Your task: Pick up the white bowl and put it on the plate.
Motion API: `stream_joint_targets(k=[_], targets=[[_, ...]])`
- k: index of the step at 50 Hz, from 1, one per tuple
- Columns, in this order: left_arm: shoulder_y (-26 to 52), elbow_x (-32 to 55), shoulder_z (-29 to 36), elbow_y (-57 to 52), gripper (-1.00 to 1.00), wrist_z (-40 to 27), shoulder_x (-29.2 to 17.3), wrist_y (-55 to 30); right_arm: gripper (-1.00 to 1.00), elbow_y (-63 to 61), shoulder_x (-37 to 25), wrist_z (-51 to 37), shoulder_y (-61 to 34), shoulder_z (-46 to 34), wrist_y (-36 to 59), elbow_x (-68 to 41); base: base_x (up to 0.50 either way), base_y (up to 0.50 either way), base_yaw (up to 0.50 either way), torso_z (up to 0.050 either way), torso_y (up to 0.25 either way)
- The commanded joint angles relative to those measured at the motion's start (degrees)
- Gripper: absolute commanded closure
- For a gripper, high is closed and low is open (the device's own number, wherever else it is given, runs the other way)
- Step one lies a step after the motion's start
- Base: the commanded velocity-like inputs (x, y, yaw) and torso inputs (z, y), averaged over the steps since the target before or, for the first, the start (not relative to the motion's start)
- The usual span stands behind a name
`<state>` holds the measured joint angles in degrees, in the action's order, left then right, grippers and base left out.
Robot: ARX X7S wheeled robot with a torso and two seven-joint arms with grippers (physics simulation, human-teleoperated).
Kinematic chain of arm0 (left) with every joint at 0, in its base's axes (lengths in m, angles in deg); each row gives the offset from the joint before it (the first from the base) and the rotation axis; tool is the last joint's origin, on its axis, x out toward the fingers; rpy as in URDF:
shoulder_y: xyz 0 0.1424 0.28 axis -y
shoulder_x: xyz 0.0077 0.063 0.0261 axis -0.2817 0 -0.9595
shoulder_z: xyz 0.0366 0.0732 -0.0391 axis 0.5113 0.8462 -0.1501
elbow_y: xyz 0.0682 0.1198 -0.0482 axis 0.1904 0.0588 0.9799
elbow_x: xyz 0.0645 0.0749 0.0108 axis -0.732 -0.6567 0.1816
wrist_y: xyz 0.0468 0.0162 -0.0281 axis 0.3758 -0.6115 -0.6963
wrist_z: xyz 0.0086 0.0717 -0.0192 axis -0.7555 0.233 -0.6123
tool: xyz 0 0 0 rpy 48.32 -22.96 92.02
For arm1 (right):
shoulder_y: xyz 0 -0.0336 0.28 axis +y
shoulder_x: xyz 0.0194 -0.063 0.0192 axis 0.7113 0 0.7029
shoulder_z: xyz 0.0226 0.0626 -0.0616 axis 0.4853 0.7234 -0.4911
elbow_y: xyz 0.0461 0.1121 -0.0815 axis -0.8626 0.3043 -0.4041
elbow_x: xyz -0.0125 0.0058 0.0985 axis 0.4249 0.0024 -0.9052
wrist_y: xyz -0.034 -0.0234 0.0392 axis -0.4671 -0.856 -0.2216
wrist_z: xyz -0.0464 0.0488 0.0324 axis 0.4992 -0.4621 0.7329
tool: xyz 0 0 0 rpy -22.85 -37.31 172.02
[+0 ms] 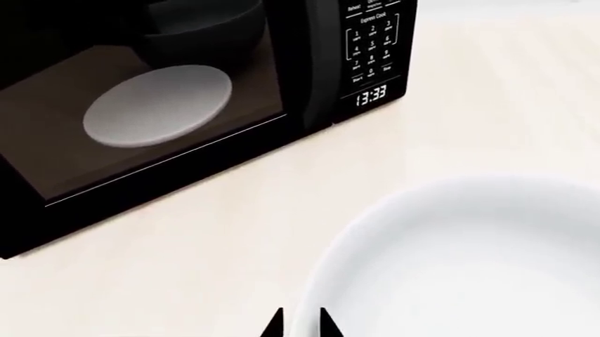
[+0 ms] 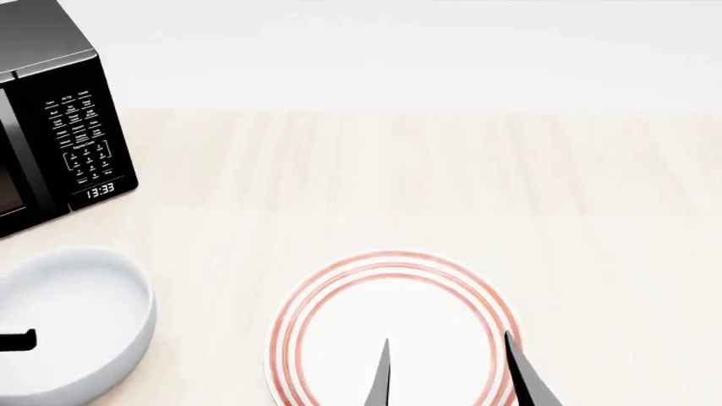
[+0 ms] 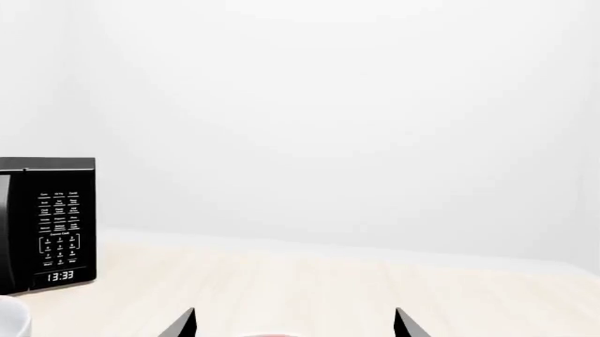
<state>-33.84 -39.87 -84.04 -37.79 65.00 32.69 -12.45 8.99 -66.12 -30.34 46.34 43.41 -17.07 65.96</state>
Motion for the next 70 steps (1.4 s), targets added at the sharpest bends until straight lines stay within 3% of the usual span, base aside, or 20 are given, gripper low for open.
stream_joint_targets(k=[1, 13, 31, 51, 70], targets=[[-0.1, 1.2, -2.2, 0.9, 1.00, 1.5, 1.7, -0.3, -1.00, 0.2, 1.0, 0.9, 0.1, 1.1, 0.1, 1.5, 0.00, 0.00, 0.00, 0.000, 0.000], [-0.5, 2.1, -3.4, -1.0, 1.00, 0.5, 1.7, -0.7, -1.00, 0.3, 0.9, 0.7, 0.0, 0.8, 0.0, 1.6, 0.00, 0.00, 0.00, 0.000, 0.000], [-2.0, 4.9, -5.1, -16.3, 1.00, -2.6, 3.1, -9.0, -1.00, 0.4, 0.6, 0.5, -0.1, 0.5, -0.1, 1.4, 0.00, 0.00, 0.00, 0.000, 0.000], [-0.6, 7.9, -5.2, -26.1, 1.00, -3.6, 4.3, -16.0, -1.00, 0.0, 0.3, 0.1, -0.2, 0.4, 0.0, 1.0, 0.00, 0.00, 0.00, 0.000, 0.000], [5.7, 8.3, -0.3, -26.0, 1.00, -4.7, 10.0, -18.7, -1.00, 0.5, 0.0, -0.1, -0.3, 0.3, -0.5, 0.7, 0.00, 0.00, 0.00, 0.000, 0.000]])
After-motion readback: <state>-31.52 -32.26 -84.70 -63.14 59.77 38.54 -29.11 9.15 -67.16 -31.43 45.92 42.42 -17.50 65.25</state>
